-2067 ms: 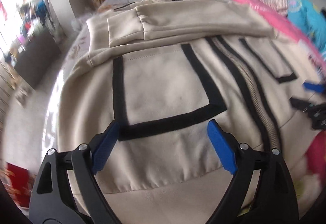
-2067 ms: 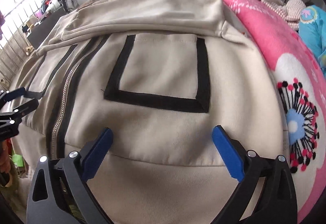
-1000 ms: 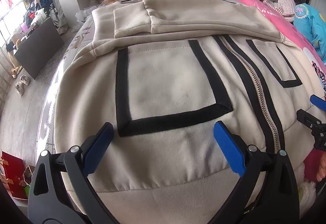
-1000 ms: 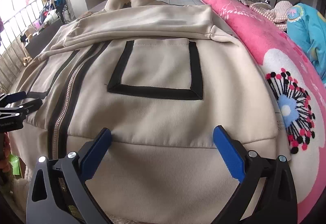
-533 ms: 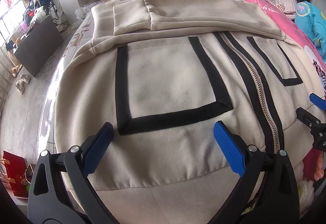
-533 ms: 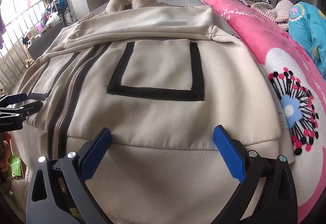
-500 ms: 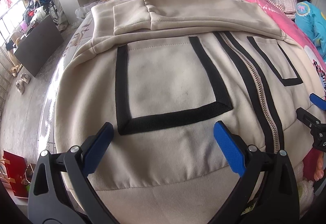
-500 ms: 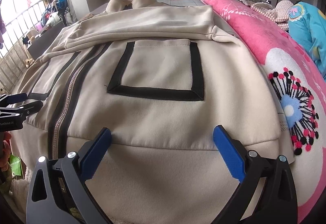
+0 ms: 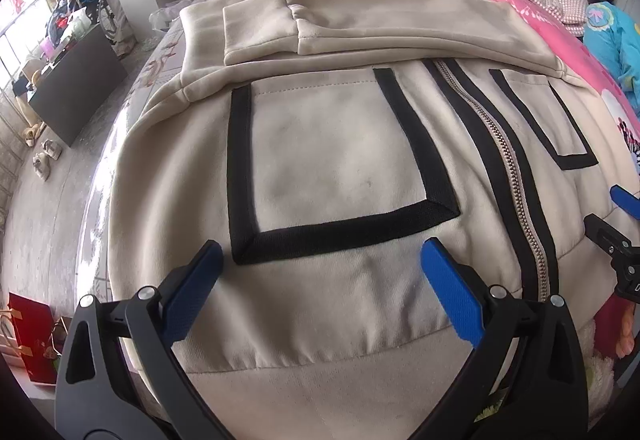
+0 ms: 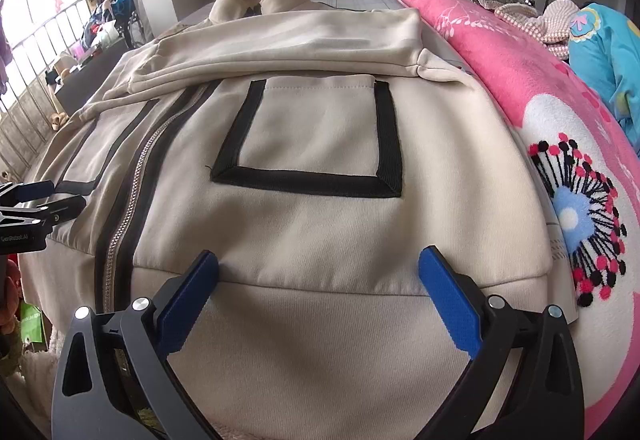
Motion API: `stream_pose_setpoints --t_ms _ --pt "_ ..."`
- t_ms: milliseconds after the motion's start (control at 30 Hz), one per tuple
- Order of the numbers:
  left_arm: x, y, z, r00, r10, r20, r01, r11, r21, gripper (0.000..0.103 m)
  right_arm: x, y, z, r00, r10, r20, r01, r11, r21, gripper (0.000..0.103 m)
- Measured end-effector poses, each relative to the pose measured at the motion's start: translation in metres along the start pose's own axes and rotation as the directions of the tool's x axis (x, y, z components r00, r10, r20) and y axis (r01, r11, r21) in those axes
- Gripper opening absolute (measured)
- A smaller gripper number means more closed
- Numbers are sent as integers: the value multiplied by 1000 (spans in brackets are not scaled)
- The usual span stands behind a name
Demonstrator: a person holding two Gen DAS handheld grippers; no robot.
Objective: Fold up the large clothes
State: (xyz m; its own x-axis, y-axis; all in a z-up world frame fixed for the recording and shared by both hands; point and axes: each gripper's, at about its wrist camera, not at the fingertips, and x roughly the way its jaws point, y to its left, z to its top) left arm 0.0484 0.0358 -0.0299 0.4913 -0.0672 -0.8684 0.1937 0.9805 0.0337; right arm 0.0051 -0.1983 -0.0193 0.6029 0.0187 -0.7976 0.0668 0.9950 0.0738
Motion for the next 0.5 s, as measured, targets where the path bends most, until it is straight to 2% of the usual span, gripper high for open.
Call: stream_pose_setpoints --t_ms 267,333,400,500 --pt "-4 -2 0 1000 21 23 -22 1000 21 96 0 -1 -1 1000 9 2 -9 1000 -8 97" --pt "-16 0 -3 996 46 77 -48 998 31 96 -1 -1 -2 1000 12 5 -12 1000 -14 97" --pt "-36 9 -10 990 19 141 -21 1000 17 96 -1 -1 -1 1000 17 -1 -17 1000 -22 97" --pt "-61 28 -28 981 -5 192 6 1000 -3 96 -1 -2 0 1000 24 -10 -24 999 -28 97"
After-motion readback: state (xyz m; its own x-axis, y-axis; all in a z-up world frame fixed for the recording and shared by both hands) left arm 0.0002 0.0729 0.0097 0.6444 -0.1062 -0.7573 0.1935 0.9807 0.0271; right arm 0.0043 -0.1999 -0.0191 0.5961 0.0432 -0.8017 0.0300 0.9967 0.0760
